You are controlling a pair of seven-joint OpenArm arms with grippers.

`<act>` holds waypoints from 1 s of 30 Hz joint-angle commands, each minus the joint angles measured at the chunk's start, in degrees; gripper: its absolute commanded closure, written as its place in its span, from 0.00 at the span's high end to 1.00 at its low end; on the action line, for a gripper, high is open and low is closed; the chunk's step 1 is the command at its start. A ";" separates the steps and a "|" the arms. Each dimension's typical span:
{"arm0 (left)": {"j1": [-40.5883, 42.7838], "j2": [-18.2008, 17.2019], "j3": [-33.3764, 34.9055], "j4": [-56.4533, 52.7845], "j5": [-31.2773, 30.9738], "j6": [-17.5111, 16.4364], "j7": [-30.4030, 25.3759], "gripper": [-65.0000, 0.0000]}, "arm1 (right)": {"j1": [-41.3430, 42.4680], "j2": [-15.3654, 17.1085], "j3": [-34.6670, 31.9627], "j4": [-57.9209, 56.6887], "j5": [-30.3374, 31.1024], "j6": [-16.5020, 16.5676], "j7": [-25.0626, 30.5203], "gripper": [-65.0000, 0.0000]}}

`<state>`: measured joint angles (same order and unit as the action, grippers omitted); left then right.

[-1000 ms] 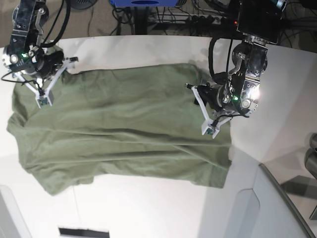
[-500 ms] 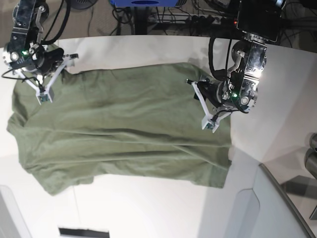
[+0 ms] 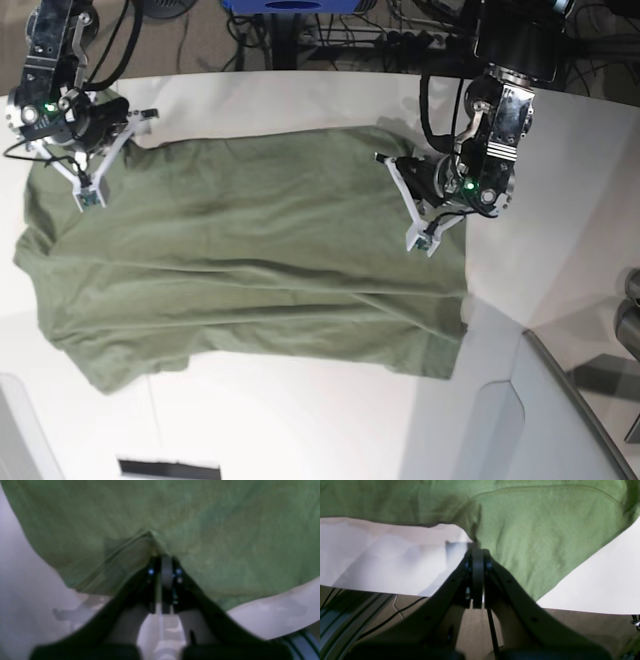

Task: Layout the t-shirt on the table in an organized manner, then fold the t-shirt properly
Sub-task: 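Grasp the shirt shoulder edges with both grippers and hold them, then pull the shoulder edges apart with both grippers to straighten the shirt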

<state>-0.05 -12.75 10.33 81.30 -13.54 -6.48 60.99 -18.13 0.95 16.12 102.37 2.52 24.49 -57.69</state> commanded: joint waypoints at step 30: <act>8.45 -1.09 -7.73 14.04 0.57 0.11 -0.38 0.00 | 0.33 0.32 -0.08 0.89 0.07 -0.10 0.59 0.00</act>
<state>9.37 -13.58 2.85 94.32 -12.51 -6.44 61.67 -18.13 0.91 15.90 102.37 2.55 24.51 -57.69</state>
